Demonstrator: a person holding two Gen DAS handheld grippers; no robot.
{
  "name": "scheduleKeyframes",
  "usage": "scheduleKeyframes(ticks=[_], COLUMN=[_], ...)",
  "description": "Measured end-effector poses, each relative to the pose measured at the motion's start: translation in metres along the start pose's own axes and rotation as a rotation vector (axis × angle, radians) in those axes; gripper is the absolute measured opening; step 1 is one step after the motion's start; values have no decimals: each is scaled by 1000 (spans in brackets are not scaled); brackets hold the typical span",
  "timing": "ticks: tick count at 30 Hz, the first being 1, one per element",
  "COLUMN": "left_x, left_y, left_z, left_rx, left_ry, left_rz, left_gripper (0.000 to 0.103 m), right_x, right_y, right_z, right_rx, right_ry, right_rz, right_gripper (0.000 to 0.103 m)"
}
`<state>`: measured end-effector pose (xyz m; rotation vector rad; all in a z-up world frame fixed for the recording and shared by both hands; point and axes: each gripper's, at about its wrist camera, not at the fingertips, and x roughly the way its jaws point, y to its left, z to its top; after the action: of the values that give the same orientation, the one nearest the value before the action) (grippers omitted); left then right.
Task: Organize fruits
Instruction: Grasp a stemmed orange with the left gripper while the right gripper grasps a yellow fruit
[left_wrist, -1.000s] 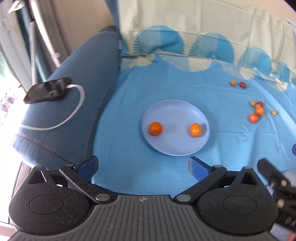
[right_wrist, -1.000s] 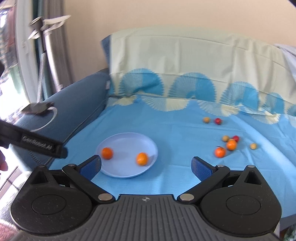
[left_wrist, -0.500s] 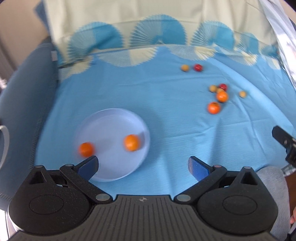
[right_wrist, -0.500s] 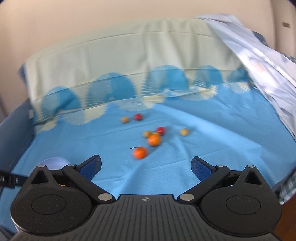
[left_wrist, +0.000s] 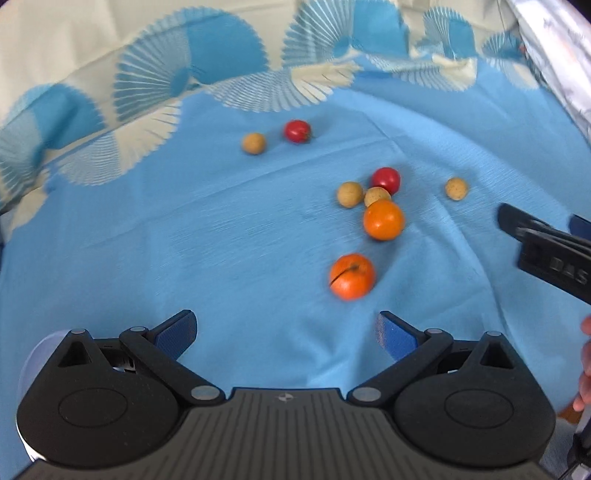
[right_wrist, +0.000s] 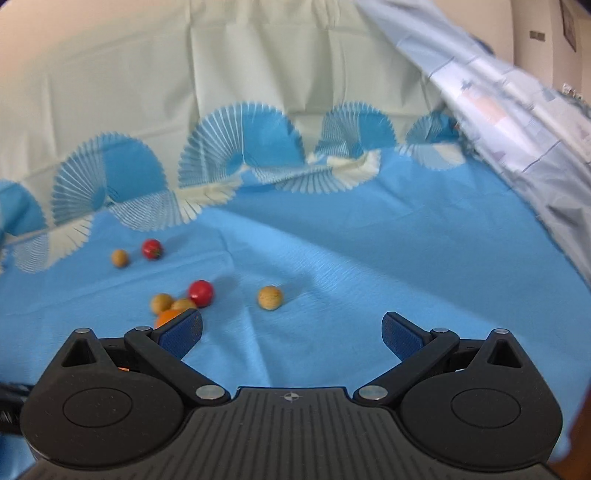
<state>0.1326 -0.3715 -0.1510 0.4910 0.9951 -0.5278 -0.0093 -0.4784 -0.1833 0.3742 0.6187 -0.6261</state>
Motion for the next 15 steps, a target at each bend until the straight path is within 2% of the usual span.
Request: scheduleKeyframes(ticks=[5, 8, 10, 13, 14, 15], left_x=[53, 76, 85, 88, 86, 83], left_y=[-6, -1, 1, 5, 6, 6], left_z=[17, 24, 26, 25, 24, 23], left_rx=[29, 2, -15, -26, -30, -32], left_ry=[42, 76, 98, 97, 95, 88], left_rz=[-19, -73, -76, -85, -83, -88], left_gripper=[103, 103, 103, 102, 99, 88], right_x=[73, 106, 124, 126, 126, 125], right_y=[4, 9, 8, 12, 12, 12], right_z=[5, 4, -2, -8, -8, -8], right_rx=[-40, -79, -85, -107, -102, -103], right_ry=[64, 90, 129, 64, 62, 61], right_rz=[9, -2, -7, -15, -15, -14], right_gripper=[102, 102, 102, 102, 102, 102])
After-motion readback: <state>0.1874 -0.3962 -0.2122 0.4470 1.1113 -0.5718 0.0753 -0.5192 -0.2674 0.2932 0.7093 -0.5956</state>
